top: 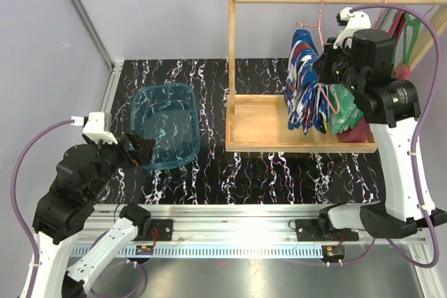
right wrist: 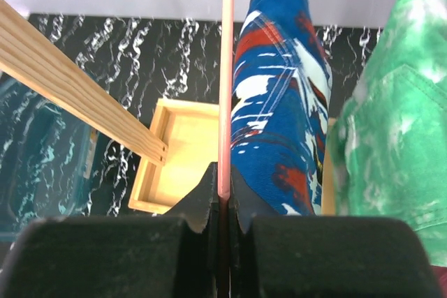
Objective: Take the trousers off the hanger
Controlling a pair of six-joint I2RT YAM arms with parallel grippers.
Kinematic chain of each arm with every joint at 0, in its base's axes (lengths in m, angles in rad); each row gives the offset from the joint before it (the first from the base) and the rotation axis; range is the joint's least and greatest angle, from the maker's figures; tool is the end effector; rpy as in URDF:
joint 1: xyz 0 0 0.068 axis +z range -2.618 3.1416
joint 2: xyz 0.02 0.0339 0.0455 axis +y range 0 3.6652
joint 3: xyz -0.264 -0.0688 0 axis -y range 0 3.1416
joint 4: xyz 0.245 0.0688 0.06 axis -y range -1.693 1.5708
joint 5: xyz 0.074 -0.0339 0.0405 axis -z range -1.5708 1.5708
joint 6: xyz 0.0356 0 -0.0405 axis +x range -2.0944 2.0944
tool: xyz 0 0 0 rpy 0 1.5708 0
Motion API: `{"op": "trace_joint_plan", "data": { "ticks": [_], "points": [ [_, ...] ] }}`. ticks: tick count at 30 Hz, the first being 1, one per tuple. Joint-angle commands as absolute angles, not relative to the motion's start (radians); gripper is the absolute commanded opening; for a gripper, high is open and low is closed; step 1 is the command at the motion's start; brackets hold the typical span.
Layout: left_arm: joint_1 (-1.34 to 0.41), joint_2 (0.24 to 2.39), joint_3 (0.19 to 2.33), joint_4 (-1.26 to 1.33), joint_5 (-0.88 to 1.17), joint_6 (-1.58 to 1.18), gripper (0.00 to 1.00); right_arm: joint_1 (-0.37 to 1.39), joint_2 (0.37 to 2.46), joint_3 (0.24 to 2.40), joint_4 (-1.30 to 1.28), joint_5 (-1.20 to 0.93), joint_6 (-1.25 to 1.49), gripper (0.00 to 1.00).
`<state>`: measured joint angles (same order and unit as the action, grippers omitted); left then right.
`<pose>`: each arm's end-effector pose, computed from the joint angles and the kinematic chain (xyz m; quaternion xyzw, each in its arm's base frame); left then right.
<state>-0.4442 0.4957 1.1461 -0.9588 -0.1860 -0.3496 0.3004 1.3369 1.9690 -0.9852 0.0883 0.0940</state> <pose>0.0482 -0.0157 0.4021 -0.0167 0.8055 -0.1580 0.5709 0.2146 0.0632 0.5256 -0.0593 0.8177 0.0764 0.5674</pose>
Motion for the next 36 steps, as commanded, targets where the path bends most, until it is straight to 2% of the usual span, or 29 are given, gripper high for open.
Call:
{"op": "trace_joint_plan", "data": {
  "ticks": [1, 7, 12, 17, 21, 23, 26, 30, 33, 36],
  "points": [
    [-0.446, 0.511, 1.163, -0.845, -0.115, -0.357, 0.99, 0.296, 1.269, 2.017, -0.675, 0.095, 0.094, 0.00],
    [-0.446, 0.535, 1.147, -0.740, -0.051, -0.337, 0.99, 0.296, 1.239, 2.013, -0.592, 0.084, 0.110, 0.00],
    [-0.446, 0.595, 1.169, -0.638, 0.038, -0.336, 0.99, 0.298, 1.235, 2.060, -0.623, 0.034, 0.149, 0.00],
    [-0.452, 0.650, 1.186, -0.522, 0.048, -0.337, 0.99, 0.296, 1.164, 2.040, -0.710, 0.029, 0.236, 0.00],
    [-0.532, 0.699, 1.186, -0.442, -0.032, -0.336, 0.99, 0.296, 1.105, 1.980, -0.790, 0.025, 0.262, 0.00],
    [-0.599, 0.736, 1.184, -0.414, -0.096, -0.315, 0.99, 0.296, 1.071, 1.939, -0.837, 0.006, 0.285, 0.00],
    [-0.800, 0.793, 1.174, -0.345, -0.291, -0.264, 0.99, 0.296, 1.005, 1.850, -0.839, 0.005, 0.319, 0.00],
    [-1.147, 0.882, 1.154, -0.163, -0.542, -0.157, 0.99, 0.295, 0.936, 1.746, -0.818, 0.043, 0.337, 0.00],
    [-1.308, 1.015, 1.189, -0.054, -0.624, -0.085, 0.99, 0.298, 0.933, 1.738, -0.837, 0.064, 0.342, 0.00],
    [-1.380, 1.147, 1.244, 0.033, -0.618, -0.071, 0.99, 0.296, 0.925, 1.744, -0.851, 0.084, 0.337, 0.00]
  ]
}}
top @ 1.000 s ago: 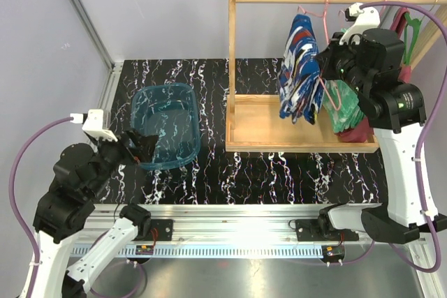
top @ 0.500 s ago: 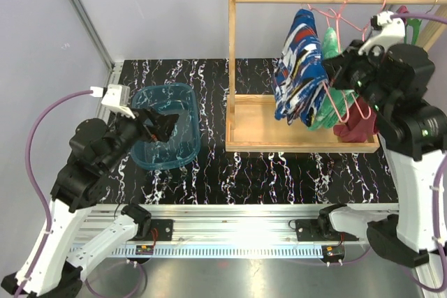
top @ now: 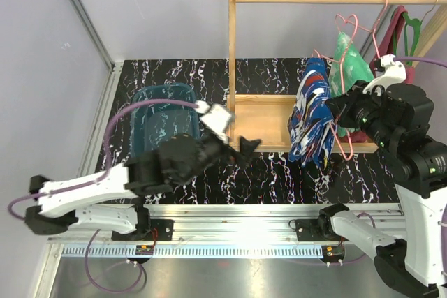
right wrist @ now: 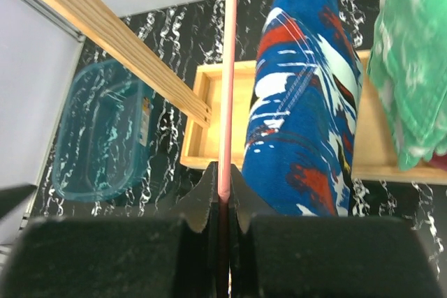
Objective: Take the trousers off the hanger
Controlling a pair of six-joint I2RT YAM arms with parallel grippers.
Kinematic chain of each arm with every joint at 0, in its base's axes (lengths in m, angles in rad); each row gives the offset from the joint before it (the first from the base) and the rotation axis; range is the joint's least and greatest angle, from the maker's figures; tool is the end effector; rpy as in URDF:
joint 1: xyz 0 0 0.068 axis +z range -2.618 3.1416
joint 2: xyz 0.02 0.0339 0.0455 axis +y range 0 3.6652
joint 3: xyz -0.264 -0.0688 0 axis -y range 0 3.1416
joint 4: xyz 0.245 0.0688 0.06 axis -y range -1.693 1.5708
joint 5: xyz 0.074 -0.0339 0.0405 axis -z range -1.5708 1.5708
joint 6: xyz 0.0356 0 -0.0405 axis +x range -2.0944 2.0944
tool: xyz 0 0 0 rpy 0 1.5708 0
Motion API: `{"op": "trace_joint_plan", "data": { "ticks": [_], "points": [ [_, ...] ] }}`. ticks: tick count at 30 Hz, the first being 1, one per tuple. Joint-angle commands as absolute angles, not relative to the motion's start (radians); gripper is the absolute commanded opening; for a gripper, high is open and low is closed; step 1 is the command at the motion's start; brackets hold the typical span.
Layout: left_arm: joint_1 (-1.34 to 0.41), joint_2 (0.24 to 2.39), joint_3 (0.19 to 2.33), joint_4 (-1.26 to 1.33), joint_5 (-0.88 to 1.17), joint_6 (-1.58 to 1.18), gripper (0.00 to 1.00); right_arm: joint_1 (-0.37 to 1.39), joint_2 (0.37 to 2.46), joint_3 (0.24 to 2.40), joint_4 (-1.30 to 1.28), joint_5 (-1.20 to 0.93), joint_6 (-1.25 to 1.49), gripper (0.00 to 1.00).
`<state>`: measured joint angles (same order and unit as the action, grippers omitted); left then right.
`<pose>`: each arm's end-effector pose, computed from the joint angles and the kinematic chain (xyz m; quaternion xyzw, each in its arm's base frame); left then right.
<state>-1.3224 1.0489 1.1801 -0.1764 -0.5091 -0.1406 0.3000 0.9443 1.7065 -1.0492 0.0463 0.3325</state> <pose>0.0730 -0.2171 0.4291 0.2453 0.6779 -0.3112 0.6192 0.1018 0.0298 0.5089 0.0269 0.8004 0.1685 0.5746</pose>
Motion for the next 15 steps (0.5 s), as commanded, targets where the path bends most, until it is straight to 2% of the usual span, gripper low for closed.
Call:
{"op": "trace_joint_plan", "data": {
  "ticks": [1, 9, 15],
  "points": [
    [-1.393, 1.173, 1.247, 0.066, -0.617, -0.060, 0.99, 0.296, 0.927, 1.752, -0.865, 0.081, 0.337, 0.00],
    [-1.434, 1.350, 1.282, 0.277, -0.575, -0.023, 0.99, 0.296, 0.962, 1.831, -0.917, 0.026, 0.275, 0.00],
    [-1.436, 1.506, 1.426, 0.295, -0.567, 0.029, 0.99, 0.296, 0.983, 1.891, -0.942, 0.005, 0.261, 0.00]
  ]
}}
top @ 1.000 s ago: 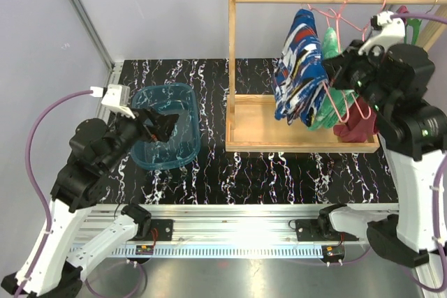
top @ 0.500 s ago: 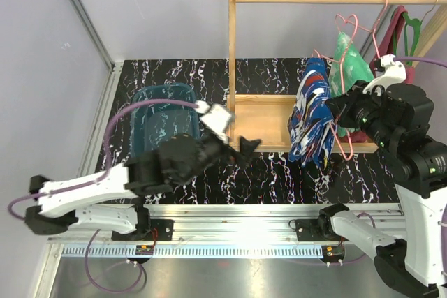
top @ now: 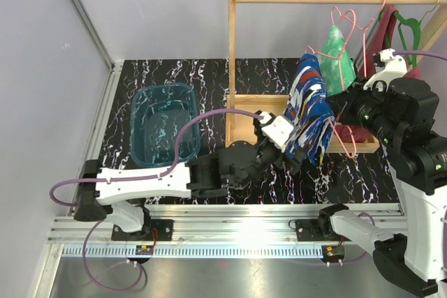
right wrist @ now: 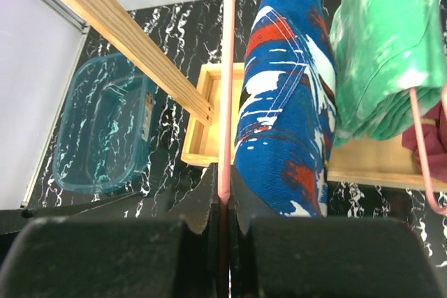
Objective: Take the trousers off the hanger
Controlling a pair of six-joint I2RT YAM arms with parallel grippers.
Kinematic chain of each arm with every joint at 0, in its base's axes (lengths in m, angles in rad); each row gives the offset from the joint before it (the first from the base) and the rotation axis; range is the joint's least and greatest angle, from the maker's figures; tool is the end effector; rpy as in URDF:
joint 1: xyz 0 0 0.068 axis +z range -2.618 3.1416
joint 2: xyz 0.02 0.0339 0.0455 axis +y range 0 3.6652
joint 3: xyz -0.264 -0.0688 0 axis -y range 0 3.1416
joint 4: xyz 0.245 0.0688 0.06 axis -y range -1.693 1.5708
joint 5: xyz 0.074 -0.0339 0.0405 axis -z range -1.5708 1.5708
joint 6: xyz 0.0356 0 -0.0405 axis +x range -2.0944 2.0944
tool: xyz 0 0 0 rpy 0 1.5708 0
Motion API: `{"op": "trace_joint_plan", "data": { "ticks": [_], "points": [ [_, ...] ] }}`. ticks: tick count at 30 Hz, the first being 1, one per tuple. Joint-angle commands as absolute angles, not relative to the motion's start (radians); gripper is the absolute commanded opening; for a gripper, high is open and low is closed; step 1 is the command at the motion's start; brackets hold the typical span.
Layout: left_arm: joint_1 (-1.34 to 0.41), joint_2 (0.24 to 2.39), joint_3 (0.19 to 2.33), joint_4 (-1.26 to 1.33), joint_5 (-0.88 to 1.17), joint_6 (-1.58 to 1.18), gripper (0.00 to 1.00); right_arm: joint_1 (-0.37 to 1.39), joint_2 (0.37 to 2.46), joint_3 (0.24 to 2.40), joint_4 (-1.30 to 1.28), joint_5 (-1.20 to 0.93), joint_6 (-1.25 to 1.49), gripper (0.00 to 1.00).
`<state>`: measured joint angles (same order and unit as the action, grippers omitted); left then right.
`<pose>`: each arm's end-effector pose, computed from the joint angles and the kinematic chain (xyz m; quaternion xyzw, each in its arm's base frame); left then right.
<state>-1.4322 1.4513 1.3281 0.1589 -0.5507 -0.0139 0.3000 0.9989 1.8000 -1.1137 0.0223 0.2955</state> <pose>0.0659 -0.3374 0.4088 0.2867 0.6345 -0.3167 0.6442 0.1042 0.0314 0.5195 0.0047 0.8085 0.1640 0.5651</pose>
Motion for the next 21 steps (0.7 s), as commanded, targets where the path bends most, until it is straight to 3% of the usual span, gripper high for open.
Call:
{"op": "trace_joint_plan", "data": {
  "ticks": [1, 6, 13, 16, 21],
  "points": [
    [-1.434, 1.532, 1.448, 0.293, -0.583, 0.032, 0.99, 0.296, 0.977, 1.891, -0.942, 0.005, 0.258, 0.00],
    [-1.430, 1.644, 1.574, 0.291, -0.641, 0.078, 0.98, 0.296, 0.956, 1.898, -0.950, -0.023, 0.242, 0.00],
    [-1.417, 1.744, 1.671, 0.262, -0.676, 0.123, 0.87, 0.296, 0.899, 1.879, -0.937, -0.051, 0.239, 0.00],
    [-1.405, 1.743, 1.655, 0.281, -0.666, 0.117, 0.75, 0.296, 0.885, 1.876, -0.936, -0.058, 0.236, 0.00],
    [-1.404, 1.729, 1.640, 0.288, -0.646, 0.115, 0.73, 0.296, 0.887, 1.855, -0.927, -0.058, 0.233, 0.00]
  ]
}}
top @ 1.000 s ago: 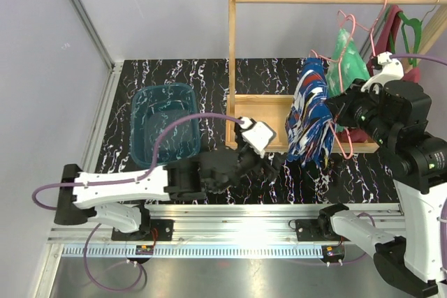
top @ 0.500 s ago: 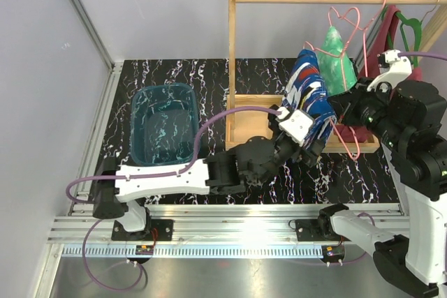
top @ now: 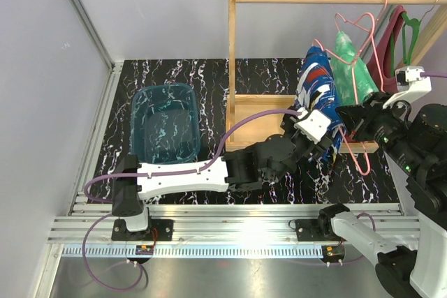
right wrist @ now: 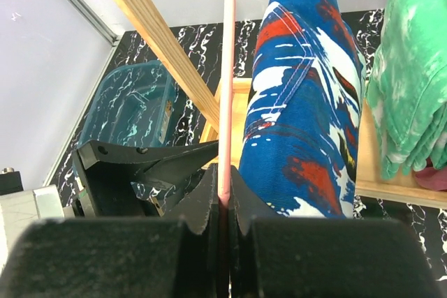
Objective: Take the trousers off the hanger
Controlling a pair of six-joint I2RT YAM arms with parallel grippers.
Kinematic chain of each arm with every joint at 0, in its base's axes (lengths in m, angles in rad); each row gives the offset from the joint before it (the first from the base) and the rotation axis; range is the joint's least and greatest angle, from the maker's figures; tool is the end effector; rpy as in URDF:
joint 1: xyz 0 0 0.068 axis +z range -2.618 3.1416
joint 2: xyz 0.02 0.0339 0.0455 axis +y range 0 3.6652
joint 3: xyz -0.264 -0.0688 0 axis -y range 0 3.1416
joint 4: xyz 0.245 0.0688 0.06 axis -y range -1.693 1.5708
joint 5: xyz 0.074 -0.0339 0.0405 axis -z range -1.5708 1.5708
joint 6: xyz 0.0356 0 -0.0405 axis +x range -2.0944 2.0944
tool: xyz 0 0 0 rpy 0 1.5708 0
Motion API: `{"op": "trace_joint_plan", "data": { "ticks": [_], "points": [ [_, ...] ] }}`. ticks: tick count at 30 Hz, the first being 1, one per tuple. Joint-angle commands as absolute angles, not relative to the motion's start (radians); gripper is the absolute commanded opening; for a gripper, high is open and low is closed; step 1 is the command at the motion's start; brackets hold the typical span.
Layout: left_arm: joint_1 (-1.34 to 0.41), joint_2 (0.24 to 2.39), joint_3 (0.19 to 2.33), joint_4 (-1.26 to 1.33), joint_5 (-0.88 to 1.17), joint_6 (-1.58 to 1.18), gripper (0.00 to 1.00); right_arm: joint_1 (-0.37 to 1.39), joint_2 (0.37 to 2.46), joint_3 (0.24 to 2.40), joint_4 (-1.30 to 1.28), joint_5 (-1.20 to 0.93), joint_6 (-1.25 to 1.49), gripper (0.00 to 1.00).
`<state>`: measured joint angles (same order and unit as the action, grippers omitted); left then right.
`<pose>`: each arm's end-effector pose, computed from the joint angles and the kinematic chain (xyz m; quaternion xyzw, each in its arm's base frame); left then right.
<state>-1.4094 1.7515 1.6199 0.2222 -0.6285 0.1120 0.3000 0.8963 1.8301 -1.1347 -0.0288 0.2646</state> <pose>0.0882 -0.4117 0.4098 0.2768 0.6219 -0.2582 0.6855 0.0570 0.0187 0.5305 -0.0228 0.7741 0.1869 0.6044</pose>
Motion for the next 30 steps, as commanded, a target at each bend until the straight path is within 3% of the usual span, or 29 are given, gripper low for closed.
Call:
{"op": "trace_joint_plan", "data": {
  "ticks": [1, 5, 9, 14, 16, 18, 20, 22, 23, 24, 26, 27, 28, 29, 30],
  "points": [
    [-1.404, 1.730, 1.646, 0.288, -0.649, 0.117, 0.74, 0.295, 0.887, 1.855, -0.925, -0.072, 0.241, 0.00],
    [-1.404, 1.746, 1.669, 0.285, -0.640, 0.123, 0.84, 0.296, 0.890, 1.861, -0.927, -0.078, 0.245, 0.00],
    [-1.404, 1.753, 1.680, 0.282, -0.604, 0.110, 0.85, 0.295, 0.899, 1.864, -0.931, -0.074, 0.250, 0.00],
    [-1.404, 1.778, 1.723, 0.258, -0.637, 0.130, 0.59, 0.296, 0.888, 1.862, -0.931, -0.098, 0.256, 0.00],
    [-1.404, 1.789, 1.741, 0.256, -0.650, 0.153, 0.55, 0.296, 0.882, 1.862, -0.934, -0.110, 0.262, 0.00],
    [-1.404, 1.798, 1.762, 0.255, -0.660, 0.169, 0.60, 0.295, 0.881, 1.865, -0.937, -0.133, 0.267, 0.00],
    [-1.404, 1.810, 1.779, 0.253, -0.663, 0.178, 0.76, 0.296, 0.881, 1.862, -0.937, -0.149, 0.275, 0.00],
    [-1.404, 1.818, 1.804, 0.249, -0.660, 0.183, 0.75, 0.295, 0.879, 1.853, -0.934, -0.164, 0.281, 0.00],
    [-1.404, 1.827, 1.810, 0.250, -0.669, 0.184, 0.71, 0.296, 0.876, 1.845, -0.933, -0.167, 0.282, 0.00],
    [-1.404, 1.830, 1.816, 0.250, -0.670, 0.187, 0.57, 0.296, 0.870, 1.842, -0.931, -0.169, 0.284, 0.00],
    [-1.404, 1.836, 1.827, 0.262, -0.687, 0.204, 0.39, 0.295, 0.865, 1.841, -0.933, -0.170, 0.284, 0.00],
    [-1.404, 1.838, 1.830, 0.262, -0.689, 0.206, 0.18, 0.293, 0.862, 1.841, -0.934, -0.169, 0.284, 0.00],
    [-1.404, 1.838, 1.835, 0.262, -0.693, 0.207, 0.07, 0.295, 0.859, 1.842, -0.937, -0.164, 0.281, 0.00],
    [-1.404, 1.836, 1.836, 0.262, -0.706, 0.215, 0.00, 0.295, 0.859, 1.841, -0.940, -0.158, 0.276, 0.00],
    [-1.404, 1.827, 1.838, 0.259, -0.707, 0.215, 0.00, 0.295, 0.859, 1.839, -0.943, -0.146, 0.270, 0.00]
  ]
}}
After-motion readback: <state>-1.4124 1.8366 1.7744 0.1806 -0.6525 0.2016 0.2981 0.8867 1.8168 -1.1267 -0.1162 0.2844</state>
